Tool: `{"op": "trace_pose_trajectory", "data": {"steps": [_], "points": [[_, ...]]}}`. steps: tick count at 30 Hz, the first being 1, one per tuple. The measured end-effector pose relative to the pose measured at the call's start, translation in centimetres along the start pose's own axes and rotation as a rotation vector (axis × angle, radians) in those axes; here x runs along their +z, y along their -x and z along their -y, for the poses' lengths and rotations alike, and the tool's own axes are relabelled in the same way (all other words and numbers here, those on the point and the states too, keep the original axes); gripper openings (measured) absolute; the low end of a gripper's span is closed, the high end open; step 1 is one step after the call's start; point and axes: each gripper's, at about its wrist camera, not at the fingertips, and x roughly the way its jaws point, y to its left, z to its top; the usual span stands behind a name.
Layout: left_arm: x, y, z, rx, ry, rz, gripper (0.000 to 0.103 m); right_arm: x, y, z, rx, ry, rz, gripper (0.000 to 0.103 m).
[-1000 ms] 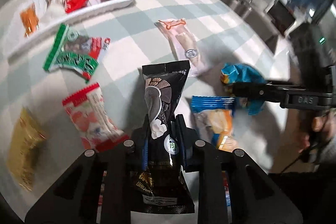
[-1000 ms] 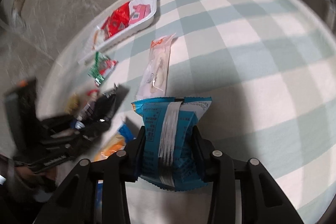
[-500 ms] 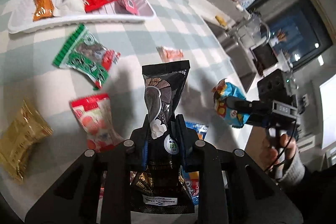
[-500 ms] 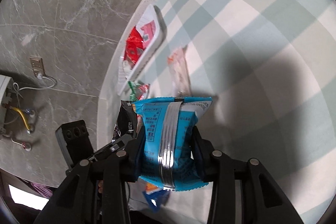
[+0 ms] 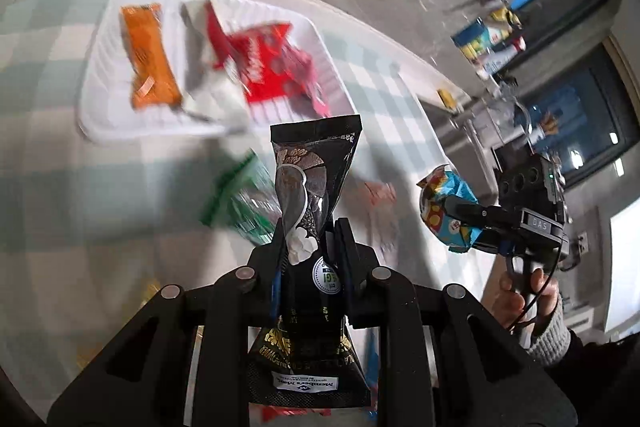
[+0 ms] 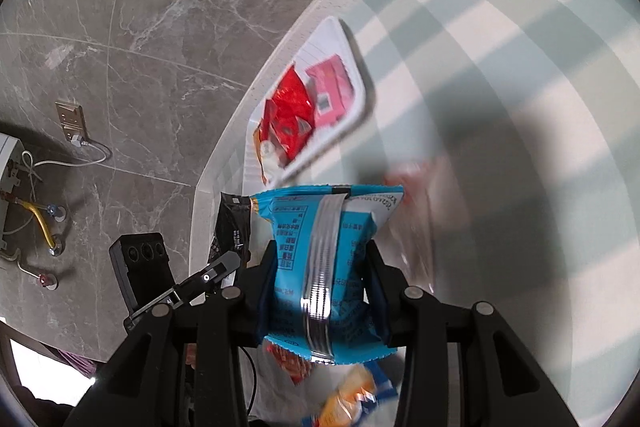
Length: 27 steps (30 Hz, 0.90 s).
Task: Organize snacks
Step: 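Carry the black pouch into the tray with the left tool while the right tool carries the blue bag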
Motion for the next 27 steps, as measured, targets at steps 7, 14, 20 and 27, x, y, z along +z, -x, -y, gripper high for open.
{"op": "trace_pose_trajectory", "data": {"steps": [7,14,20,27], "points": [[4.8,1.0,-3.1,0.055,0.049,0.060,0.020,5.3,-3.1,-2.6,-0.030,0.068,-0.016,0.042],[9.5,0.7,-6.7,0.132,0.103,0.102,0.020,10.1,-6.6,-4.2,-0.081,0.117,-0.023,0.042],[13.0,-0.2,-9.0,0.204,0.114,0.122,0.020,13.6,-9.0,-5.1,-0.141,0.163,-0.014,0.042],[14.3,-2.1,-10.6,0.288,0.113,0.138,0.021,16.1,-11.3,-5.9,-0.238,0.228,-0.002,0.045]]}}
